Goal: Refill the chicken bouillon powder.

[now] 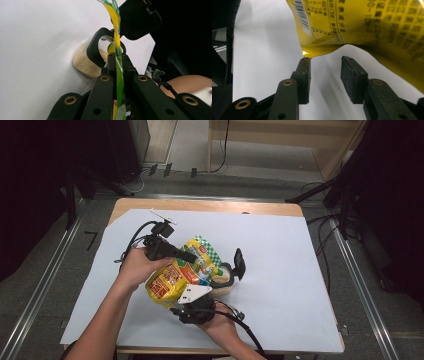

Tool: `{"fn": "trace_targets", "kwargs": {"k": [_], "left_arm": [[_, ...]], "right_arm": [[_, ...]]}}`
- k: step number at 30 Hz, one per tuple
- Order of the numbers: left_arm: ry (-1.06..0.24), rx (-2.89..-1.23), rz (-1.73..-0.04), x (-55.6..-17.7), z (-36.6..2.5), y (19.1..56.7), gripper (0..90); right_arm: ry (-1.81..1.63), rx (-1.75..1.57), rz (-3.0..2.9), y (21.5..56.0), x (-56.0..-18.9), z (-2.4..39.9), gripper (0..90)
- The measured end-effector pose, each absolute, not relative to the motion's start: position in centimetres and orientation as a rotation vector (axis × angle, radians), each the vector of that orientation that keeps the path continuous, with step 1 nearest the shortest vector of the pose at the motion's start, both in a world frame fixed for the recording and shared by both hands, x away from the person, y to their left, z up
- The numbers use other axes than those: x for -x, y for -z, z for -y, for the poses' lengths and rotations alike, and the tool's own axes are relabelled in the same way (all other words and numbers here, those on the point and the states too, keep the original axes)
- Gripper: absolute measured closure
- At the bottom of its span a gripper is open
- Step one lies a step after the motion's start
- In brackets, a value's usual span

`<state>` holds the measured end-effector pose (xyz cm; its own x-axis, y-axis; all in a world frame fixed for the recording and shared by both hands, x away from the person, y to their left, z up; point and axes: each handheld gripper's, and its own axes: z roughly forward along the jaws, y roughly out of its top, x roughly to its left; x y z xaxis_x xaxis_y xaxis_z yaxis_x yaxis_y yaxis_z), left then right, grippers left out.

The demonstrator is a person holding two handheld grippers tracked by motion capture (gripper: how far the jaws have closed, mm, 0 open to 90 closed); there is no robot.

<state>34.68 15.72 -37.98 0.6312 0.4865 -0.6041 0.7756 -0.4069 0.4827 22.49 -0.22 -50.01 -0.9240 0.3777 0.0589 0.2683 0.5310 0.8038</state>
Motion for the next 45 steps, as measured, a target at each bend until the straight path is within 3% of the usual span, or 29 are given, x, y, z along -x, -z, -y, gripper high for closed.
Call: {"fn": "trace_targets", "kwargs": {"k": [8, 12, 30, 45], "left_arm": [[0.500, -2.080, -0.943, -34.4, -16.1, 37.0, 90.0], [0.515, -2.058, -0.910, -34.3, -16.7, 36.5, 90.0], [0.496, -2.050, -0.825, -34.2, -17.6, 35.9, 90.0], [0.477, -1.984, -0.873, -34.9, -19.9, 36.1, 90.0]], "right_arm": [[-1.366, -0.589, -2.618, 50.1, -22.5, 0.5, 60.5], [-1.394, -0.596, -2.601, 50.0, -22.5, 0.5, 55.1], [-1.439, -0.584, -2.559, 49.1, -22.7, 1.2, 56.7], [-1.454, -0.577, -2.542, 48.5, -22.8, 1.5, 55.8]]}}
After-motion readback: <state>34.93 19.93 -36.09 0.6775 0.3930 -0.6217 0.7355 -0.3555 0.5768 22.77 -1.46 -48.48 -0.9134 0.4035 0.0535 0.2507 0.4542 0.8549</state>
